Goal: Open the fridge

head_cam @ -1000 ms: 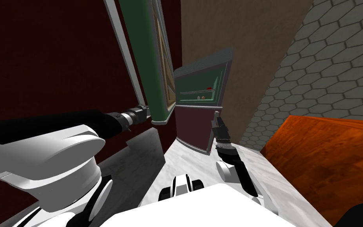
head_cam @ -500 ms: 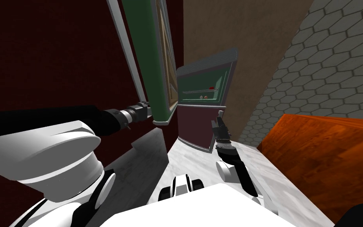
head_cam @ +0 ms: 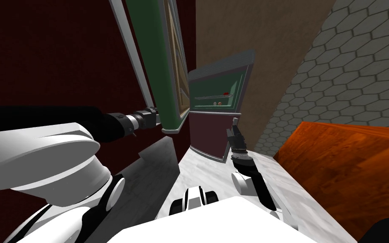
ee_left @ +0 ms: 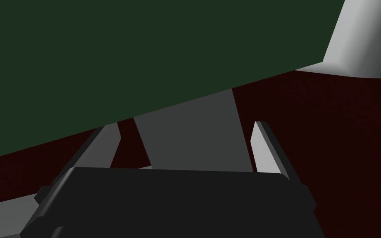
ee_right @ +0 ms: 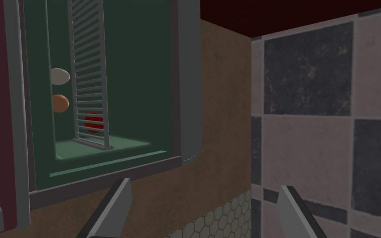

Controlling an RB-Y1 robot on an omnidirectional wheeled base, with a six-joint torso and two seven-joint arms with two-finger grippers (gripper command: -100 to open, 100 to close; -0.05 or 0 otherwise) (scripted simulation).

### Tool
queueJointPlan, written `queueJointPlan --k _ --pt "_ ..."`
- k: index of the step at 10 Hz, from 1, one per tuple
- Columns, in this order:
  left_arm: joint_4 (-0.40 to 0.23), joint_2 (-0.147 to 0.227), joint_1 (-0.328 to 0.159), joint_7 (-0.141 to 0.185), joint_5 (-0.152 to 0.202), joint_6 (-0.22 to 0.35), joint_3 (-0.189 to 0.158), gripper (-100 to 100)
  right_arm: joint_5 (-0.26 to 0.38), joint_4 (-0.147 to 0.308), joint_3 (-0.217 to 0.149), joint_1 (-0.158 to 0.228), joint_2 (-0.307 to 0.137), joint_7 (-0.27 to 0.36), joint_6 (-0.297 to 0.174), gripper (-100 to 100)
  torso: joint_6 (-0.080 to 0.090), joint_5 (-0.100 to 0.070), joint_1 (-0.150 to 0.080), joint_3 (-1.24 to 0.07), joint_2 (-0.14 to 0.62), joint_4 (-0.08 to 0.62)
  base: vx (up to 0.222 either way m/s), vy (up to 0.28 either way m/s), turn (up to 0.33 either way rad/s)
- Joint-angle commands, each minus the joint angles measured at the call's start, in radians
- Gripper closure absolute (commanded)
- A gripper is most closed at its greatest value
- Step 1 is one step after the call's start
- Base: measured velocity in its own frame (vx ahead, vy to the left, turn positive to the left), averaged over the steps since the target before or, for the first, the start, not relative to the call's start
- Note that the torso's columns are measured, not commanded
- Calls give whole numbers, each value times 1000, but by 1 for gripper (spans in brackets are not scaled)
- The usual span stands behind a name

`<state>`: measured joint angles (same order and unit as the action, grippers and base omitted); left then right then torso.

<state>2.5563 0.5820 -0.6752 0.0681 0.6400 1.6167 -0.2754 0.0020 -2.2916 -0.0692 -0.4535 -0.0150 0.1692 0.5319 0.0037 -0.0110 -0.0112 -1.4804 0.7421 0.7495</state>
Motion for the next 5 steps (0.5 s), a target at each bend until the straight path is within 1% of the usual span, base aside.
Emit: queueJointPlan --k 1,2,3,4,5 --pt "-11 13 -47 7 12 6 -23 -100 0 0 0 0 0 0 0 0 0 -2 -3 0 1 2 1 9 -3" --pt "-17 21 -69 12 21 24 -33 -100 0 0 0 0 0 0 0 0 1 -3 -4 0 1 2 -7 5 -11" --pt "-17 21 -69 12 21 24 -33 -100 0 0 0 0 0 0 0 0 1 -5 -6 -1 2 5 -6 3 -6" --pt "-24 28 -91 17 31 41 -42 -100 0 0 0 0 0 0 0 0 2 -7 -9 -1 4 6 -2 1 -11" --pt "-24 28 -91 17 31 41 -42 -100 0 0 0 0 0 0 0 0 2 -8 -10 0 5 7 0 0 0"
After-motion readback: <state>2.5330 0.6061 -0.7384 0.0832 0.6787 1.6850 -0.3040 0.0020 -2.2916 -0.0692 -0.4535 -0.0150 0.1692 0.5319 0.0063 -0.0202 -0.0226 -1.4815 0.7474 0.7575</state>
